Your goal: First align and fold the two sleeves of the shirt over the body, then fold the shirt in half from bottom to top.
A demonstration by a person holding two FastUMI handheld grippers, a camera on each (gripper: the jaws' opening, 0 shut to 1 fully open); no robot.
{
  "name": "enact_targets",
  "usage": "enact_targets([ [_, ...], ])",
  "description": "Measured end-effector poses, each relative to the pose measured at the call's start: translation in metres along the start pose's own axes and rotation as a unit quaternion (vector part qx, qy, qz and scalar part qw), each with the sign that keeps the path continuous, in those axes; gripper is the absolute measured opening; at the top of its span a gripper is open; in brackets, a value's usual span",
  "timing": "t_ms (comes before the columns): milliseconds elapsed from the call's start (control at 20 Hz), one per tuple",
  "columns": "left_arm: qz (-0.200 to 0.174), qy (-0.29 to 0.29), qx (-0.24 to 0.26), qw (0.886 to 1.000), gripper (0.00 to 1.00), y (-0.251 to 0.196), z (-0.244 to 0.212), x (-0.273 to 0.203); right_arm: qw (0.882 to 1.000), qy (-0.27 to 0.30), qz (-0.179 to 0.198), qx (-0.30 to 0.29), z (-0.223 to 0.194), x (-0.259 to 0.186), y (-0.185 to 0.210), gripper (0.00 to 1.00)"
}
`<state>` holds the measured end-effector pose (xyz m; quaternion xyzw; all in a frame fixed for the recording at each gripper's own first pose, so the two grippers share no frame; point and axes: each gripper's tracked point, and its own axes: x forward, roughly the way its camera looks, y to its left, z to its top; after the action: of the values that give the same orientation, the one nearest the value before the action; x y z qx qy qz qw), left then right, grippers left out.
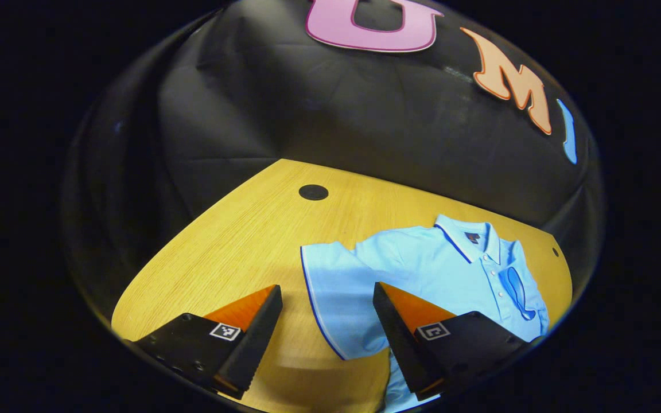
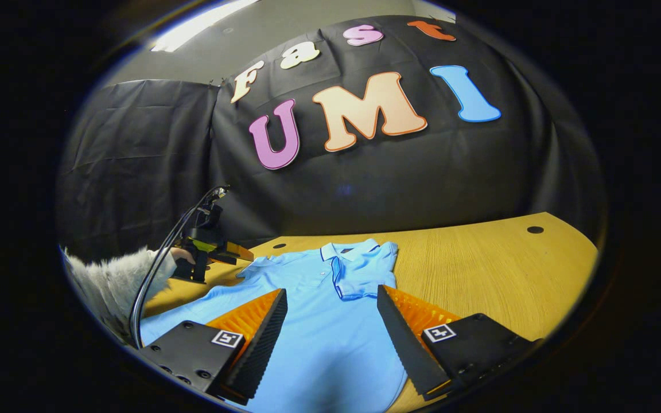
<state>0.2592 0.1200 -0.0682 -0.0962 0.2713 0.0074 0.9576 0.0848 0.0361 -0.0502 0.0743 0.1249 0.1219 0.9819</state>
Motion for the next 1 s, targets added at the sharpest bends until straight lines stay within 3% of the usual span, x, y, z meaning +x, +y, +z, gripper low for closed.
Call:
enact_targets([
  [200, 0.004, 0.026, 0.014, 1.0, 0.91, -0.007, -0.012, 0.014, 1.0, 0.001, -0.001, 0.01, -0.001, 0.0, -0.001, 0.94],
  [500, 0.03, 0.041, 0.038, 0.998, 0.79, 0.0, -0.019, 0.019, 1.0, -0.001, 0.007, 0.009, -0.001, -0.001, 0.005, 0.98],
  [700, 0.015, 0.038, 0.045, 0.998, 0.54, -0.009, -0.015, 0.022, 1.0, -0.002, 0.009, 0.004, -0.001, -0.002, 0.007, 0.98],
  [750, 0.007, 0.037, 0.046, 0.998, 0.4, -0.012, -0.015, 0.024, 1.0, -0.001, 0.009, 0.004, -0.002, -0.001, 0.007, 0.98],
  [800, 0.0, 0.036, 0.044, 0.998, 0.32, -0.016, -0.014, 0.024, 1.0, 0.0, 0.009, 0.005, -0.002, -0.001, 0.008, 0.98],
  [850, -0.003, 0.036, 0.043, 0.998, 0.14, -0.019, -0.014, 0.025, 1.0, 0.001, 0.009, 0.005, -0.003, -0.001, 0.008, 0.98],
  [950, -0.003, 0.034, 0.04, 0.999, 0.01, -0.02, -0.014, 0.025, 1.0, 0.001, 0.009, 0.005, -0.002, -0.001, 0.007, 0.98],
  [1000, -0.003, 0.034, 0.04, 0.999, 0.0, -0.021, -0.013, 0.025, 1.0, 0.001, 0.008, 0.004, -0.003, -0.001, 0.007, 0.98],
])
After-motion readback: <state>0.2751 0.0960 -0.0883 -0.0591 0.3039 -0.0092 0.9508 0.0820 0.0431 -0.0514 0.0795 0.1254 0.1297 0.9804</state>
